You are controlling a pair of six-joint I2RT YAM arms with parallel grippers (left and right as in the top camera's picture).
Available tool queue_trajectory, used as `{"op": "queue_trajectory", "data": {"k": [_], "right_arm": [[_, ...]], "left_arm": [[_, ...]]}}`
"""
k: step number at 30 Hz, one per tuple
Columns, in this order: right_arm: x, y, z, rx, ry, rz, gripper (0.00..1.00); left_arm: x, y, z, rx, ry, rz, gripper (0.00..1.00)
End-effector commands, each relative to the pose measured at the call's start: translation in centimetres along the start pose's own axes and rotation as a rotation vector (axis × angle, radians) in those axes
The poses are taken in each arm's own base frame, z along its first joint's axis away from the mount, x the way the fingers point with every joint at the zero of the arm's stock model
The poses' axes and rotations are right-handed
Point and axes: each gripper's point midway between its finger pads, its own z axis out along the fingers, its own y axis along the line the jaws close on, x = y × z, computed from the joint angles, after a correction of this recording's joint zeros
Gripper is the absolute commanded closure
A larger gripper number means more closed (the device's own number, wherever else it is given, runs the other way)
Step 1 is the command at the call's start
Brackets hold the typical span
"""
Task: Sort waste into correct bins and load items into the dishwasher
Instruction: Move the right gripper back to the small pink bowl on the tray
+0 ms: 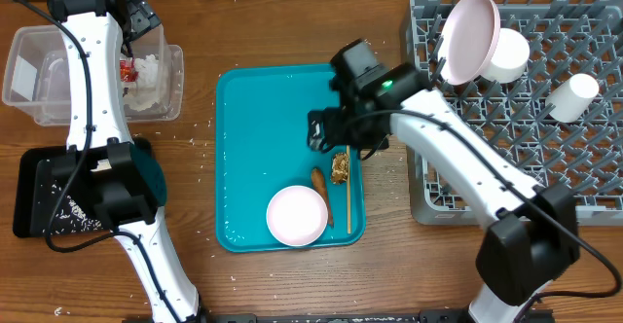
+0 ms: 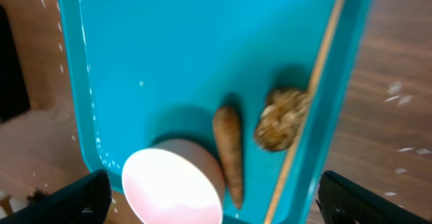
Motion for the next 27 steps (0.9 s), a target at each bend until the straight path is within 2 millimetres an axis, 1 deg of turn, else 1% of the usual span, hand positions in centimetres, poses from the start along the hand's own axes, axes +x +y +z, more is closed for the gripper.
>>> {"op": "queue_trajectory", "data": {"k": [1,5,7,8,9,10,12,13,15,19,22,24,27], "right_arm": [[2.2,3.2,1.1,-0.031,0.034,-0.074,0.01],[3.8,6.5,2.2,-0.021,0.012,-0.214,0.04],[4.5,7.8,2.7,-0.01,-0.003,-0.223,0.05],[4.9,8.4,2.9,-0.009,-0.008,-0.216,0.07],[5.6,9.4,3.4,-0.013,-0.006,-0.195,0.1],[6.0,9.9,3.7,-0.015,-0.001,-0.175,0.12],[6.7,10.3,4.4,-0.011,0.015,-0.142,0.15],[6.9,10.4,4.6,-0.009,0.02,-0.133,0.16],[7.4,10.6,5.8,0.002,0.039,-0.125,0.16],[8.5,10.5,8.8,0.037,0.089,-0.135,0.16],[9.3,10.0,10.9,0.069,0.125,-0.131,0.18],[9.6,9.7,11.8,0.086,0.141,-0.105,0.18],[9.8,9.6,12.3,0.094,0.151,-0.102,0.19]], "left_arm": [[-0.9,0.2,-1.1,0.003,-0.035,-0.02,0.0],[-0.9,0.2,-1.1,0.003,-0.035,-0.02,0.0],[-0.9,0.2,-1.1,0.003,-0.035,-0.02,0.0],[-0.9,0.2,-1.1,0.003,-0.035,-0.02,0.0],[-0.9,0.2,-1.1,0.003,-0.035,-0.02,0.0],[-0.9,0.2,-1.1,0.003,-0.035,-0.02,0.0],[-0.9,0.2,-1.1,0.003,-0.035,-0.02,0.0],[-0.9,0.2,-1.1,0.003,-0.034,-0.02,0.0],[-0.9,0.2,-1.1,0.003,-0.035,-0.02,0.0],[-0.9,0.2,-1.1,0.003,-0.035,-0.02,0.0],[-0.9,0.2,-1.1,0.003,-0.035,-0.02,0.0],[-0.9,0.2,-1.1,0.003,-0.035,-0.02,0.0],[-0.9,0.2,-1.1,0.003,-0.035,-0.02,0.0]]}}
